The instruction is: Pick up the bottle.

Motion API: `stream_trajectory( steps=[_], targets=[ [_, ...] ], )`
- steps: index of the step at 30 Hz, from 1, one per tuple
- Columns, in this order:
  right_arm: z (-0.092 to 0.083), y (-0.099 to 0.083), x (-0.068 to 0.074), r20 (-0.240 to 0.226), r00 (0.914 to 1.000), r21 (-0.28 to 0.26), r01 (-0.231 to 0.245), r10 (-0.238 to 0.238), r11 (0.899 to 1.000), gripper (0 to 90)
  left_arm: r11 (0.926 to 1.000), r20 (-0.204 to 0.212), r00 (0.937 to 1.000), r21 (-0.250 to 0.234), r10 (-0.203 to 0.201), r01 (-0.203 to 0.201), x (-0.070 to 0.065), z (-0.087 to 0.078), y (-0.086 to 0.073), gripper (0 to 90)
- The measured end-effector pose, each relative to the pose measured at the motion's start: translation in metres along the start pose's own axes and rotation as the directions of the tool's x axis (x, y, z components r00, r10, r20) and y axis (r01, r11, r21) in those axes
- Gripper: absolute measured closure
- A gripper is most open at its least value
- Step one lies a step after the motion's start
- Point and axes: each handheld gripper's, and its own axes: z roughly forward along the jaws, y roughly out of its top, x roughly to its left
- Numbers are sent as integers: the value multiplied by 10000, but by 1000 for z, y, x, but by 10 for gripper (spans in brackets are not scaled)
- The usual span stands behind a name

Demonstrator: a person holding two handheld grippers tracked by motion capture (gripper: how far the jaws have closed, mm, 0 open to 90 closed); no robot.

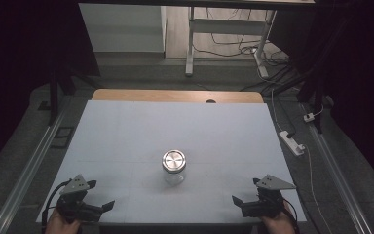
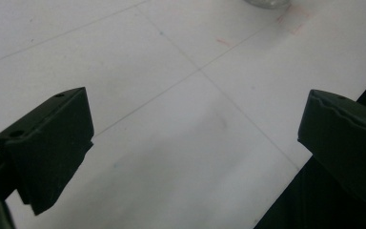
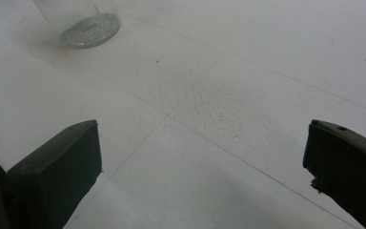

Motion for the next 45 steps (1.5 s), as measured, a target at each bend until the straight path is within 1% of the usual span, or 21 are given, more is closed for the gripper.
stream_trajectory(
  steps=[1,7,8,9,11,14,16,18,19,20,23,26,27,28,29,31,34,35,37,42,45],
  targets=[
    [0,0,0,-5,10000,11,13,-13,10000,0,10000,58,10000,-38,49,-49,0,1,1,0],
    [1,0,1,-9,9999,75,100,-100,9999,2,9991,5,9991,-100,422,-422,-4,4,7,0],
    [1,0,1,-11,9999,85,105,-105,9999,2,9981,88,9983,-250,570,-567,-5,5,10,0],
    [1,0,1,-18,10000,98,94,-94,9999,2,9981,88,9983,-250,570,-567,-5,5,10,0],
    [1,0,1,-15,9999,102,99,-99,9999,2,9972,261,9973,-323,687,-679,-6,7,13,0],
    [1,0,1,-11,10000,123,93,-93,9999,2,9953,609,9941,-424,895,-870,-6,12,18,0],
    [1,0,1,-15,9999,134,101,-101,9999,2,9937,756,9918,-534,1028,-989,-6,14,21,0],
    [2,1,1,-7,9999,157,125,-125,9998,2,9913,920,9890,-735,1157,-1091,-6,17,23,0],
    [2,1,1,-4,9999,169,159,-159,9997,2,9873,1051,9855,-1011,1334,-1229,-5,20,26,0],
    [2,1,2,0,9999,179,173,-173,9997,2,9858,1110,9842,-1120,1377,-1253,-5,21,27,0],
    [2,1,2,-2,9997,204,235,-235,9995,2,9830,1091,9827,-1238,1496,-1359,-6,25,31,0],
    [2,1,2,1,9998,199,204,-204,9996,2,9835,1208,9814,-1213,1492,-1346,-7,31,36,0],
    [2,1,1,-1,9998,190,189,-189,9996,3,9842,1296,9807,-1192,1463,-1311,-8,37,41,0],
    [2,1,2,10,9999,186,160,-160,9997,2,9842,1296,9807,-1192,1463,-1311,-8,37,41,0],
    [2,1,2,3,9999,180,142,-142,9997,3,9833,1302,9794,-1170,1540,-1391,-10,42,45,0],
    [2,1,2,11,9999,178,144,-145,9997,3,9826,1314,9783,-1155,1600,-1452,-11,45,47,0],
    [2,1,2,14,9998,198,187,-187,9996,2,9803,1372,9751,-1178,1742,-1585,-13,55,56,0],
    [2,1,2,9,9998,187,178,-178,9997,2,9803,1372,9751,-1178,1742,-1585,-13,55,56,0],
    [2,1,2,10,9998,181,174,-174,9997,3,9793,1466,9727,-1201,1797,-1628,-14,59,60,0],
    [2,1,2,10,9998,195,190,-191,9996,3,9759,1513,9673,-1112,2036,-1880,-17,71,70,0],
    [2,1,2,1,9998,199,178,-178,9996,2,9750,1537,9654,-1034,2109,-1965,-19,76,73,0]
  ],
)
